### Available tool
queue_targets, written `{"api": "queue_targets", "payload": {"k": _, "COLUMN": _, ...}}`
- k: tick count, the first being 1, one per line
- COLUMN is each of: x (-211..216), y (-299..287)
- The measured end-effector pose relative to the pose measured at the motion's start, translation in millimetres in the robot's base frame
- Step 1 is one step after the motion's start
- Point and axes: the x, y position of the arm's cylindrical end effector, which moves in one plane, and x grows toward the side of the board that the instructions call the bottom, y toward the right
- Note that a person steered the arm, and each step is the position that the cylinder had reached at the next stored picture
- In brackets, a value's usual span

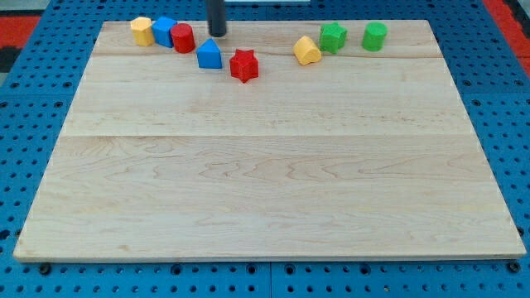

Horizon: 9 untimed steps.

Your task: Move the red circle to the bottom left of the blue triangle

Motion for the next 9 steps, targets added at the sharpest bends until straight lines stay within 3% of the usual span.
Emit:
{"api": "queue_targets", "payload": {"k": 1, "x": 35.1, "y": 29.0}}
{"api": "queue_targets", "payload": {"k": 2, "x": 39.0, "y": 51.7}}
{"api": "queue_targets", "payload": {"k": 3, "x": -3.1, "y": 37.0}}
{"api": "queue_targets", "payload": {"k": 5, "x": -10.1, "y": -60.2}}
{"api": "queue_targets", "payload": {"k": 6, "x": 30.8, "y": -48.0}}
{"api": "queue_targets", "payload": {"k": 9, "x": 75.2, "y": -6.7}}
